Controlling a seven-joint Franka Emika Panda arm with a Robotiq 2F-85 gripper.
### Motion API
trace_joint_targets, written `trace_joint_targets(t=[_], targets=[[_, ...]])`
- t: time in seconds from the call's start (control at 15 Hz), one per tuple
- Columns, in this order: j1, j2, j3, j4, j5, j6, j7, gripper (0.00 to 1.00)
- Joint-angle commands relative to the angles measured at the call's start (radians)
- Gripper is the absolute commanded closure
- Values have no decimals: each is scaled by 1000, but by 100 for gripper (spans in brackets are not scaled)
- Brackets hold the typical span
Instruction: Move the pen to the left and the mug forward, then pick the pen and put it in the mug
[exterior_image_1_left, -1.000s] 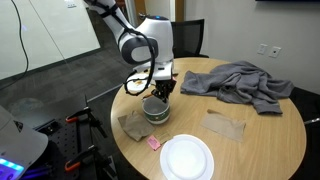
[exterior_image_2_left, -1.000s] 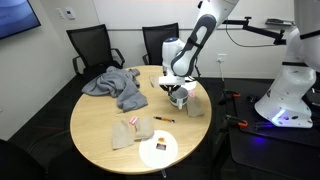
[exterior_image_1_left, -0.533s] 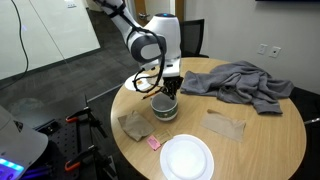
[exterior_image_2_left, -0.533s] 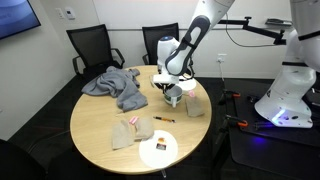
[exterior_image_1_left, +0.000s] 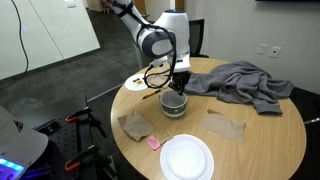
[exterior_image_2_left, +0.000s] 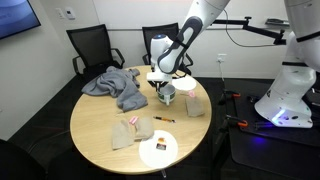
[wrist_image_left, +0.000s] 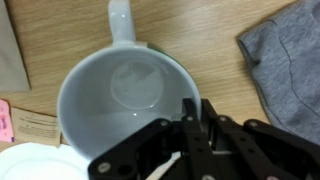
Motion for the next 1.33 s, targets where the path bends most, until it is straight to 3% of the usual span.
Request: trace_joint_targets(t=[0.0, 0.53, 1.27], targets=[[15, -13, -19, 45, -1, -55, -29, 60], [61, -210, -15, -83, -58, -140, -84, 2], [80, -542, 84, -425, -215, -104, -410, 0]])
